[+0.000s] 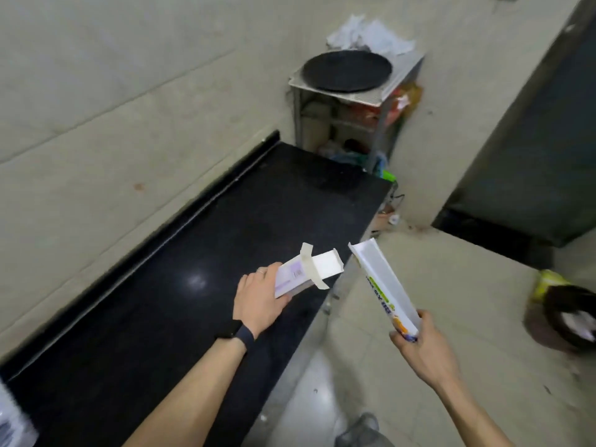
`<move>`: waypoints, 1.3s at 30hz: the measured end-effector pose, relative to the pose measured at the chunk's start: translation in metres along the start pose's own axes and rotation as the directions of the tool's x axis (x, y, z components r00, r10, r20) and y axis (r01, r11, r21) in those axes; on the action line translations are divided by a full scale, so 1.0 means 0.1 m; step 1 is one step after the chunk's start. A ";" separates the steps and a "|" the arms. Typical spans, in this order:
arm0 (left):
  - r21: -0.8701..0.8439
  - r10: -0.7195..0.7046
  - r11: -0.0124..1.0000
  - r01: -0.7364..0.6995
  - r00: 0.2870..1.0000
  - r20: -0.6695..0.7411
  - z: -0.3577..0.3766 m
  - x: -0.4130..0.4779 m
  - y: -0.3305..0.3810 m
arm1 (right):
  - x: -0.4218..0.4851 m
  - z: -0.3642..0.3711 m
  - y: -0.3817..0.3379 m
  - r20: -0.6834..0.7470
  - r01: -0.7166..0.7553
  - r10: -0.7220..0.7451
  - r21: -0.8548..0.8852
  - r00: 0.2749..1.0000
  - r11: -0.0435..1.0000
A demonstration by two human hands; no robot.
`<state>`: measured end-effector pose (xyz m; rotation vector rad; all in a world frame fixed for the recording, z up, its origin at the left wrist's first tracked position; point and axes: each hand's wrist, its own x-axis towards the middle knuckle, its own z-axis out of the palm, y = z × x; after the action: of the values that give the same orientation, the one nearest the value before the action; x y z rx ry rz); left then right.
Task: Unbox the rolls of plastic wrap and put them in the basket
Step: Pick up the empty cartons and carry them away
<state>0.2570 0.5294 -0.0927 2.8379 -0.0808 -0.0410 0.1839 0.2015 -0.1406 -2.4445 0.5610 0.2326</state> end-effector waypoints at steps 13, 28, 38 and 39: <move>0.009 0.475 0.876 -0.482 0.866 0.156 1.14 1.49 3.46 | 0.86 -1.77 2.10 -0.212 -0.347 0.368 0.129 0.905 0.929; -0.150 0.647 0.746 -0.649 0.652 0.396 2.45 2.98 6.19 | 2.00 -2.70 3.63 -0.184 -0.592 0.701 0.415 0.689 0.691; -0.197 0.651 0.678 -0.708 0.454 0.608 3.21 3.69 8.03 | 2.85 -3.26 4.34 -0.160 -0.716 0.859 0.489 0.487 0.497; -0.198 0.635 0.688 -0.698 0.447 0.630 3.31 3.74 8.19 | 2.94 -3.29 4.43 -0.127 -0.733 0.873 0.495 0.471 0.467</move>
<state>0.5758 -0.3717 -0.1720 2.4844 -1.3906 -0.8911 0.2603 -0.4170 -0.1988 -1.6290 1.7979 0.0251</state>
